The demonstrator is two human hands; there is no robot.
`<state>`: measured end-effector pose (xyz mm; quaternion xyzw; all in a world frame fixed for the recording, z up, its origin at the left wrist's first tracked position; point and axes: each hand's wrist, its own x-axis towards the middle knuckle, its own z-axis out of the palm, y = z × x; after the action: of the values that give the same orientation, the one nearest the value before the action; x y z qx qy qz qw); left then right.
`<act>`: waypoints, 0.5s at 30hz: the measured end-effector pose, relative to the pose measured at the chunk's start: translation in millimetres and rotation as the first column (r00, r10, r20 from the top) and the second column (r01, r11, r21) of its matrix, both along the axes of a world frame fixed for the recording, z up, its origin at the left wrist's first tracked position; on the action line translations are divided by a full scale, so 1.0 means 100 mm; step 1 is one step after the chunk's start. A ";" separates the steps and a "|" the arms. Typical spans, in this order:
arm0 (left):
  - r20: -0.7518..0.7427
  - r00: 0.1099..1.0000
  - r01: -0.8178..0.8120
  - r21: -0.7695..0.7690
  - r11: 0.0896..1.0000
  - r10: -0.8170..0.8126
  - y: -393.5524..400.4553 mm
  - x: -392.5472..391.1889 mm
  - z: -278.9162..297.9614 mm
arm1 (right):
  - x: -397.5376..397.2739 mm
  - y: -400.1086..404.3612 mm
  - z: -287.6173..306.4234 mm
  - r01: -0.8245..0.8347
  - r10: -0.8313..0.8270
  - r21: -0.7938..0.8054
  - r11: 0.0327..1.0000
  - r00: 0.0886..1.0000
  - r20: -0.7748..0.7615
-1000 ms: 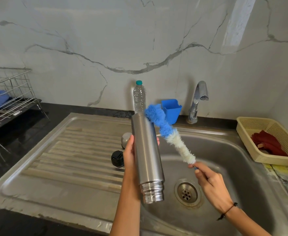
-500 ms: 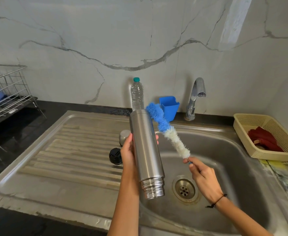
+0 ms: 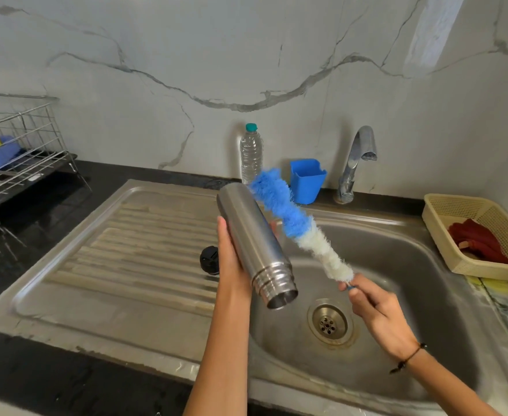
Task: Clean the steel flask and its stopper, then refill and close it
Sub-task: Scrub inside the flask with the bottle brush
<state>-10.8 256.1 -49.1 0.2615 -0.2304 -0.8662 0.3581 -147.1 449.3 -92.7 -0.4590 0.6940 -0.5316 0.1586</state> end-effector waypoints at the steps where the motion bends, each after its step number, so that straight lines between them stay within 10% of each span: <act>1: -0.007 1.000 -0.001 -0.013 1.000 0.001 -0.02 0.02 0.00 | -0.03 0.04 0.00 -0.045 0.045 -0.010 0.999 0.999 0.004; 15: 0.215 0.962 0.179 -0.030 0.983 -0.168 -0.14 0.24 -0.03 | -0.47 -0.07 0.18 -0.340 0.308 0.399 0.852 0.941 0.143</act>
<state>13.5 241.7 -51.8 0.3221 -0.3103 -0.8556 0.2606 -194.2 442.4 -74.9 -0.5047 0.6979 -0.3528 0.3658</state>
